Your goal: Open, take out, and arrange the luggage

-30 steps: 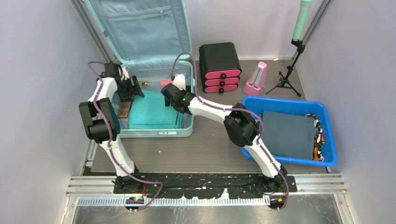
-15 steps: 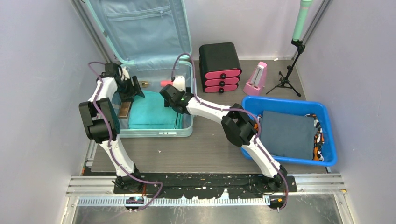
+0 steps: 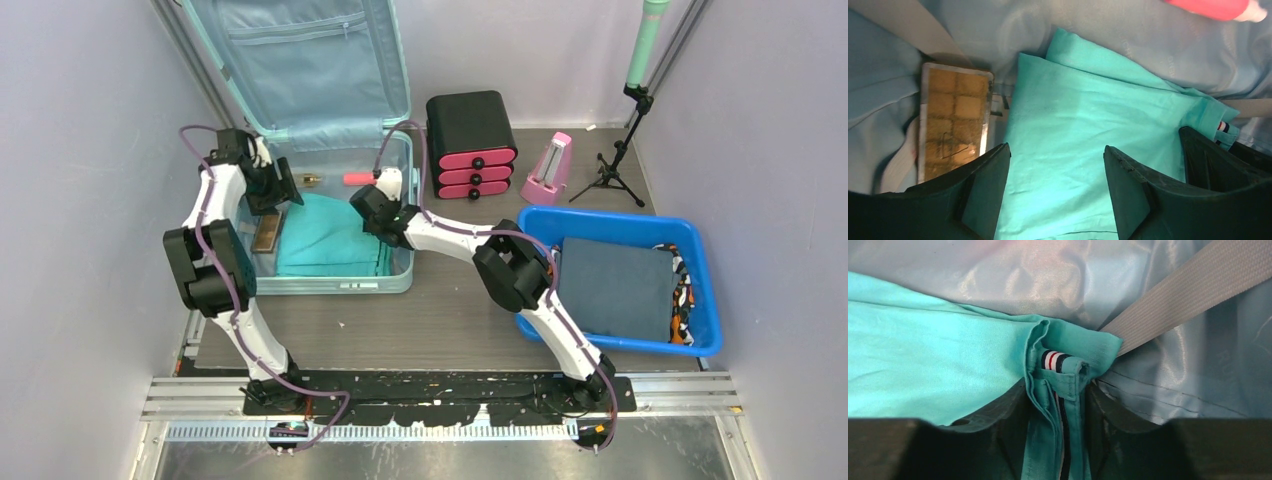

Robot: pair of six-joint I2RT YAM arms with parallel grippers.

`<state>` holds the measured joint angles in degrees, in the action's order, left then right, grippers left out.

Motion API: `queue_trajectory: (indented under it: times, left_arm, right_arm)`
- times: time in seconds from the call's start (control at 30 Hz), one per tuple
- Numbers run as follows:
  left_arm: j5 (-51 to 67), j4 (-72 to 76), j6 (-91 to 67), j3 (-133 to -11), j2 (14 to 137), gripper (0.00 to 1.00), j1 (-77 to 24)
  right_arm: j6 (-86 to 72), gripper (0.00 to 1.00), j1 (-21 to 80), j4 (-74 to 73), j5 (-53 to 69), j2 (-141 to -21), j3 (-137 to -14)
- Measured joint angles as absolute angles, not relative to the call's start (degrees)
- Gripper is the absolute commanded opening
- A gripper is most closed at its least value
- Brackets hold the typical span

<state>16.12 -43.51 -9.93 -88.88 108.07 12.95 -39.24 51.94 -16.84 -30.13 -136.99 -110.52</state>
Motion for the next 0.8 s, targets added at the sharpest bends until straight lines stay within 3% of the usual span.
queue_trajectory:
  times: [0.1, 0.27, 0.57, 0.8]
  left_arm:
    - [14.74, -43.09, -9.91, -88.05, 105.01, 0.72, 13.02]
    - [14.11, -43.09, -9.52, -86.80, 102.30, 0.74, 13.21]
    - [14.94, -42.96, -7.31, -85.58, 103.28, 0.79, 13.72]
    - [17.63, -41.39, -7.20, -84.95, 105.36, 0.75, 13.85]
  right_arm:
    - [-38.24, 0.19, 51.86, -15.29, -29.63, -136.44, -109.56]
    - [-35.94, 0.02, 51.72, -13.10, -28.58, -135.48, -107.92]
    - [-28.56, 0.00, 51.62, -10.61, -27.07, -134.34, -106.65]
    - [-24.25, 0.00, 51.64, -6.09, -27.07, -131.33, -101.56]
